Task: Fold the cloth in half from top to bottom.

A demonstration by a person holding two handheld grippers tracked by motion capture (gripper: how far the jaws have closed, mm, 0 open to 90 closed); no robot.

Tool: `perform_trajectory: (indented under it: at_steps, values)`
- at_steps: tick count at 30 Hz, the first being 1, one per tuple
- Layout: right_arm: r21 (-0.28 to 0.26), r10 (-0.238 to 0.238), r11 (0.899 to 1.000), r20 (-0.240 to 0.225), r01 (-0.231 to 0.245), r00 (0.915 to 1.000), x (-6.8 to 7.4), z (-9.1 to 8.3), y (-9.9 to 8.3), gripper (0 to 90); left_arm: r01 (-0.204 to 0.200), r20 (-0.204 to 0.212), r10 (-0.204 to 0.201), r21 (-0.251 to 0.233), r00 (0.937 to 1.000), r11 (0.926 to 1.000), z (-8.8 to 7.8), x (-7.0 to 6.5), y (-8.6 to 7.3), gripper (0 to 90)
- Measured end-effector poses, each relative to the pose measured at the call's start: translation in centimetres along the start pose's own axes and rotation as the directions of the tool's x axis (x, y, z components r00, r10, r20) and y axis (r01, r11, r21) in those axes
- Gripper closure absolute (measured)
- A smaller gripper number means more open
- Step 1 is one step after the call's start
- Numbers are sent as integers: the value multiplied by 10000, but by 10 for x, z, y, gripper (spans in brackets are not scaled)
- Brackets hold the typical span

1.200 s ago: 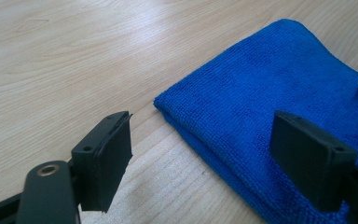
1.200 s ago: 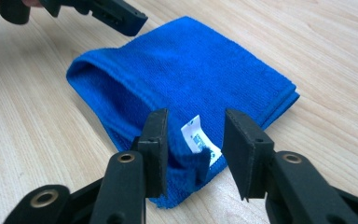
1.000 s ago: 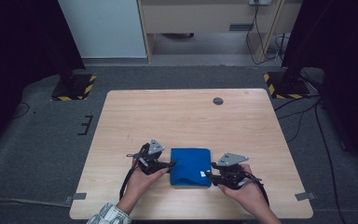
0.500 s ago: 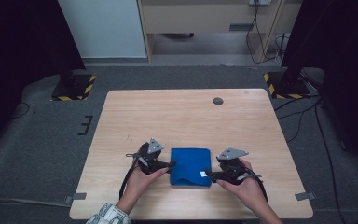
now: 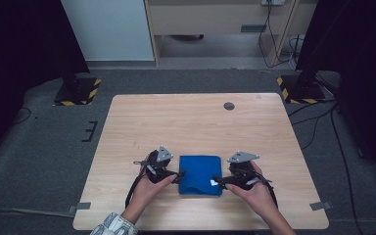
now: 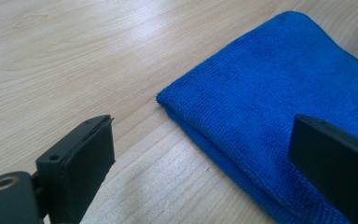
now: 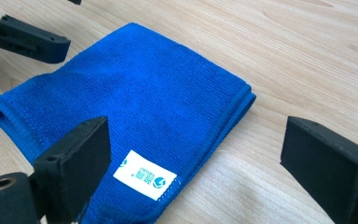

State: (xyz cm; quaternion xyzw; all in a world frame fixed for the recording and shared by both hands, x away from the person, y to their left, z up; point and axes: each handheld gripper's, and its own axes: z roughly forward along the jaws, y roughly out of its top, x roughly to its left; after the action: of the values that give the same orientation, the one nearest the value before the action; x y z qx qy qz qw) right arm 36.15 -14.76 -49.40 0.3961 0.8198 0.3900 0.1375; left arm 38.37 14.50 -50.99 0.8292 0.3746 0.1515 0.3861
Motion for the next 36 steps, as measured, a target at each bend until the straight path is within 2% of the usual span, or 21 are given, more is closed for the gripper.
perform_trajectory:
  at_steps: [3, 11, 19, 30, 36]
  values:
    - [-95, -93, 9999, 63, 93, 9999, 0, 1, 0, 79, 3, -19, -3, 23, 10000, 10000, 0, 0, 0, 61]
    - [-115, 48, 9999, 181, -45, 9998, -6, -2, -1, 76, -35, -83, 36, 21, 10000, 10000, -2, 2, -1, 61]
    - [-251, 225, 9995, 534, -212, 9983, -17, -12, -5, 52, 29, -119, -28, 20, 9999, 10000, -6, 7, -2, 61]
    - [-322, 440, 9986, 785, -416, 9959, -30, -23, -13, 54, -190, -193, 191, 66, 9996, 9998, -12, 8, -5, 60]
    - [-350, 630, 9976, 937, -600, 9936, -39, -30, -19, 55, -166, -170, 167, 44, 9997, 9999, -15, 12, -7, 60]
